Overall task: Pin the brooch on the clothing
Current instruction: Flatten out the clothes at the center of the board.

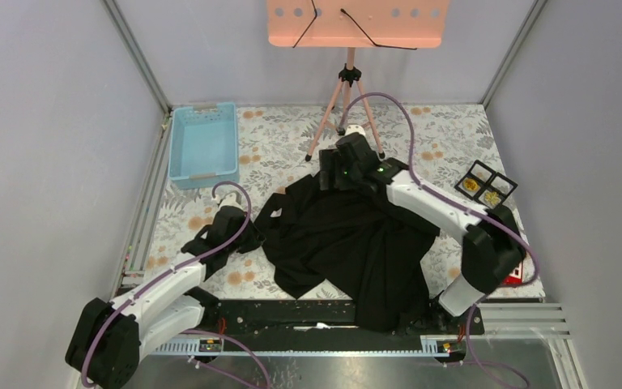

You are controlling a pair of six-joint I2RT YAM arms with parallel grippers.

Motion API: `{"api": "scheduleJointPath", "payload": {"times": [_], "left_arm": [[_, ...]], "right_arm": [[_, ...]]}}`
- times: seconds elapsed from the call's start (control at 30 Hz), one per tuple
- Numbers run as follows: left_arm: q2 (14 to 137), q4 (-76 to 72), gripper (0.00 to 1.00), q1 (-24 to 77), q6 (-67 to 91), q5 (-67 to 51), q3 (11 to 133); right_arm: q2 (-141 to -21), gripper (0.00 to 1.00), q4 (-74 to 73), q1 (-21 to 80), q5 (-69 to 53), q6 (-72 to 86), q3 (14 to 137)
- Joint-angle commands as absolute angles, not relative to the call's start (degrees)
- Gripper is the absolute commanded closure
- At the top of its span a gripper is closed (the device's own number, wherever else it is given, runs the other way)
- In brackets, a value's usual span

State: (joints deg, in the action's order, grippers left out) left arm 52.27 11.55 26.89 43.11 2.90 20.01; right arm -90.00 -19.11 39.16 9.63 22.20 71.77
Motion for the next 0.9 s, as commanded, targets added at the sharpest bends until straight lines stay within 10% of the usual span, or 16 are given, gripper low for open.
{"api": "scheduleJointPath", "payload": {"times": [0.0, 0.5, 0.87], "left_arm": [[52.7, 9.6, 1.00, 26.6, 42.6, 3.4, 19.9], [52.0, 7.4, 1.00, 26.6, 41.0, 3.0, 18.7], [51.8, 6.9, 1.00, 26.6, 39.8, 3.7, 18.7]], "right_arm": [[-97.0, 0.06, -10.3, 40.0, 14.2, 30.0, 77.1], [-118.6, 0.03, -14.2, 40.3, 27.9, 26.9, 93.1], [-121.8, 0.29, -15.8, 36.1, 21.7, 30.8, 95.2]]}}
